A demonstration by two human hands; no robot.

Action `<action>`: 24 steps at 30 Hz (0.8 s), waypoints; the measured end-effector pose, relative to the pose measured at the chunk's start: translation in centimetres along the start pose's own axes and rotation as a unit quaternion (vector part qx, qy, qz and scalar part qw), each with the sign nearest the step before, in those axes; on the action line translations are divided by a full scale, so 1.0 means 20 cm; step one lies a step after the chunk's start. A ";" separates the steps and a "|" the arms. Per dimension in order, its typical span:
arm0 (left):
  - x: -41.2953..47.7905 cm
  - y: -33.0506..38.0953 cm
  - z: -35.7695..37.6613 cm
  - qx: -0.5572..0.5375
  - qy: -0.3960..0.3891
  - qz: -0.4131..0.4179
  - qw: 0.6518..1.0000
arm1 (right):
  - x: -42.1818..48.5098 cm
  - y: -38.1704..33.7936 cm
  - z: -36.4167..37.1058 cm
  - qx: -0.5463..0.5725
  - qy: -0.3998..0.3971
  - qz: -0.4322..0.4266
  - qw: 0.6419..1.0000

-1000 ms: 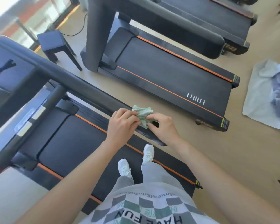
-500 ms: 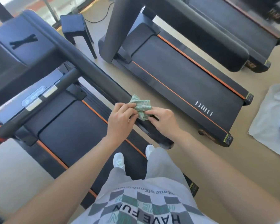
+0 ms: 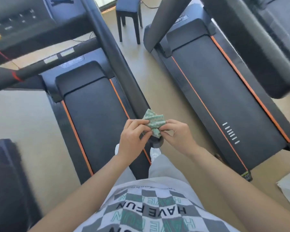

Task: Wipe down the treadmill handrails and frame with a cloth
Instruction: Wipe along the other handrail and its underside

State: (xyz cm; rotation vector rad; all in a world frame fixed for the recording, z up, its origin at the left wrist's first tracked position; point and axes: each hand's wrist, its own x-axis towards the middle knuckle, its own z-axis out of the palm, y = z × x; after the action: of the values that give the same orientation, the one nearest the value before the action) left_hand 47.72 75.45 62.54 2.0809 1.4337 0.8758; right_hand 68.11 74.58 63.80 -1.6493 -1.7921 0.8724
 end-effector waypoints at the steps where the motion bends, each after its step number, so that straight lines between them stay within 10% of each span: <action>1: -0.03 0.03 0.01 0.003 0.000 -0.022 1.000 | -0.01 0.01 -0.01 0.004 -0.007 -0.005 1.000; 24: -0.37 0.19 0.29 -0.057 0.178 -0.141 0.972 | -0.20 0.08 0.12 0.078 0.058 0.056 0.994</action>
State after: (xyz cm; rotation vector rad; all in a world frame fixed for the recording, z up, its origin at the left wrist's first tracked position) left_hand 52.56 67.14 59.33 1.6390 1.7604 1.2224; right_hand 67.65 70.34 61.22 -1.6760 -1.5263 0.9211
